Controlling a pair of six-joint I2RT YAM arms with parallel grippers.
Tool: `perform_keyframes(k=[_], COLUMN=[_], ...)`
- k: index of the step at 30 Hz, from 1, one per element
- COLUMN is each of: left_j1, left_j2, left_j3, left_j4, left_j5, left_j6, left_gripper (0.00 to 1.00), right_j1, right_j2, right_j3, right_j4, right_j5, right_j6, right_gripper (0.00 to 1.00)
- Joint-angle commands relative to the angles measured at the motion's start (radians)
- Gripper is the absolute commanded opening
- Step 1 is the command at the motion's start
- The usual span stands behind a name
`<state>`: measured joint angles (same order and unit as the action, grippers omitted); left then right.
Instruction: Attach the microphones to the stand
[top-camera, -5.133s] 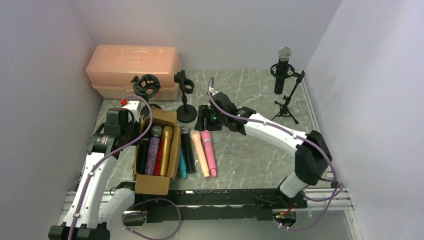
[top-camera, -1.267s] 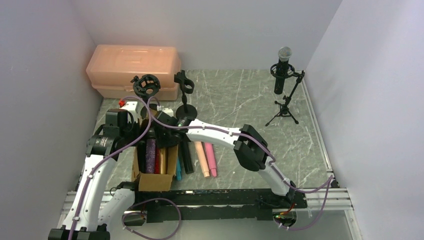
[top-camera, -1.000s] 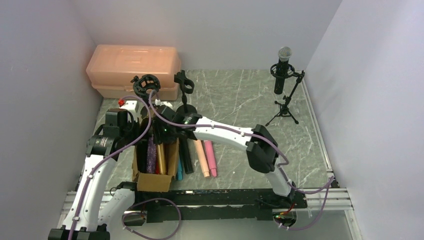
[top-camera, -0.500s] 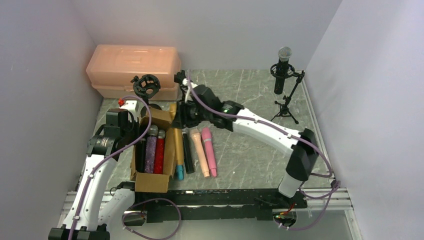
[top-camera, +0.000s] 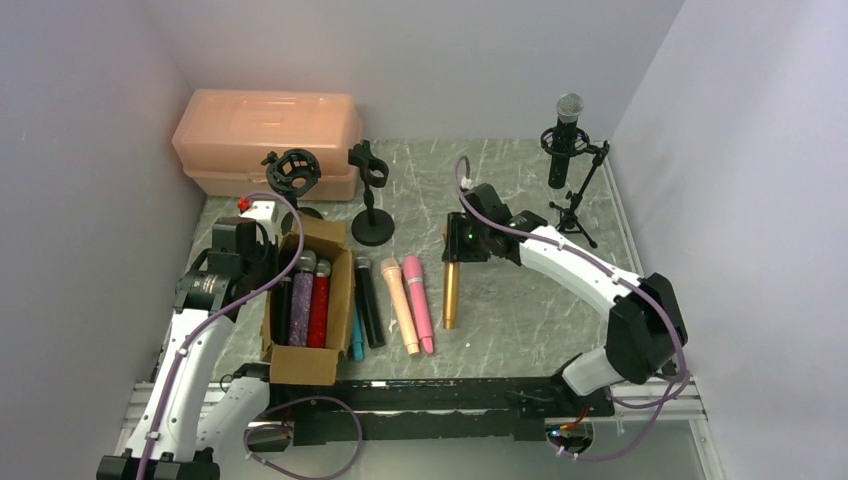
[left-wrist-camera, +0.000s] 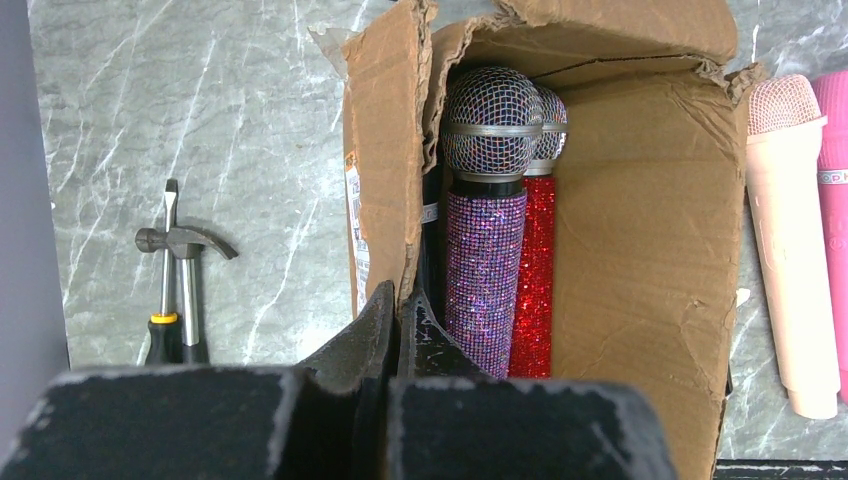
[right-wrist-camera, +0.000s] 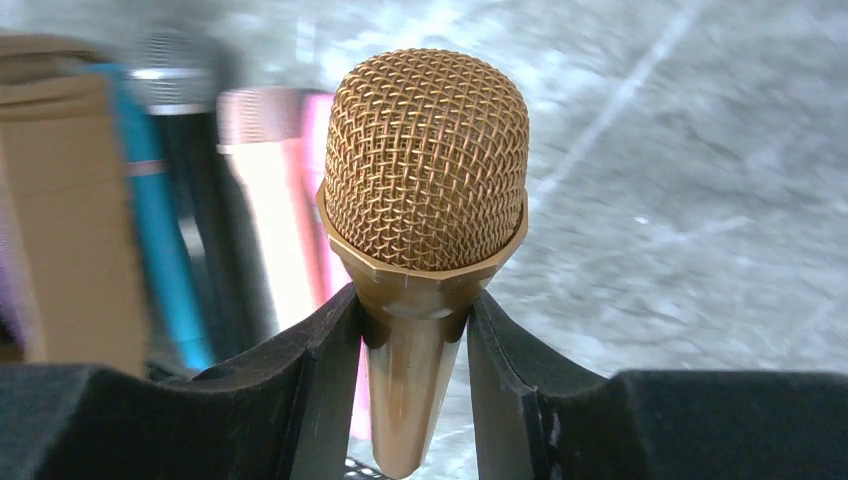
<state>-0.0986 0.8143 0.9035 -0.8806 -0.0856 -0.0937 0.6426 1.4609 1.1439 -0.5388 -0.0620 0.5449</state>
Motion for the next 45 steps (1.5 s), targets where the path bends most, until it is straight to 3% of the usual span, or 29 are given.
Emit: perform_keyframes(k=[1, 12, 14, 17, 22, 29, 32, 39, 45], left_j1=[-0.001, -0.001, -0.001, -0.002, -0.001, -0.001, -0.001, -0.001, -0.001], left_j2=[-0.021, -0.032, -0.030, -0.028, -0.029, -0.027, -0.031, -0.010, -0.011], left_j3=[0.028, 0.031, 0.031, 0.029, 0.027, 0.031, 0.031, 0.046, 0.054], left_j4=[0.062, 0.064, 0.063, 0.065, 0.066, 0.064, 0.064, 0.039, 0.035], left_j5=[0.017, 0.036, 0.034, 0.033, 0.038, 0.031, 0.025, 0.034, 0.035], left_j6=[-0.008, -0.006, -0.006, -0.007, -0.005, -0.015, -0.022, -0.035, -0.039], left_gripper=[0.00, 0.00, 0.00, 0.00, 0.00, 0.00, 0.00, 0.00, 0.00], right_j1=[-0.019, -0.017, -0.010, -0.008, 0.003, 0.186, 0.286, 0.428, 0.491], right_j2=[0.036, 0.245, 0.258, 0.247, 0.160, 0.058, 0.087, 0.295, 0.522], right_j3=[-0.071, -0.080, -0.075, -0.074, -0.050, 0.082, 0.156, 0.364, 0.578], right_j4=[0.004, 0.158, 0.174, 0.193, 0.170, 0.117, 0.166, 0.299, 0.254], right_j5=[0.110, -0.043, -0.064, -0.090, -0.084, 0.121, 0.114, 0.013, 0.019], right_j6=[-0.027, 0.018, 0.039, 0.068, 0.100, 0.206, 0.234, 0.255, 0.234], right_gripper=[0.04, 0.10, 0.19, 0.40, 0.55, 0.59, 0.59, 0.60, 0.62])
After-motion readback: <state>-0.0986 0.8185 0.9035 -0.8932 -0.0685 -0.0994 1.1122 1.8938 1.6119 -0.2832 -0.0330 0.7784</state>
